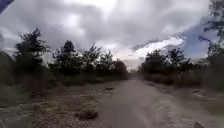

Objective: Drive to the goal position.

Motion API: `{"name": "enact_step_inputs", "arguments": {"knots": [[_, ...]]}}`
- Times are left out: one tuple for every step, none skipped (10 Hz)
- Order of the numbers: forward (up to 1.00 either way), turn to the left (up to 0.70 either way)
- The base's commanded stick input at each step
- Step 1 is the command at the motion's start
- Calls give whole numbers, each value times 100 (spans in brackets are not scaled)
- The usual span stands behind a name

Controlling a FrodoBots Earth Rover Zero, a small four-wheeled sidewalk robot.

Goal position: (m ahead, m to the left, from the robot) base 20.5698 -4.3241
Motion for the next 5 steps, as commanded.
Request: {"name": "enact_step_inputs", "arguments": {"knots": [[45,-27],[45,-27],[45,-27],[45,-27],[45,-27]]}}
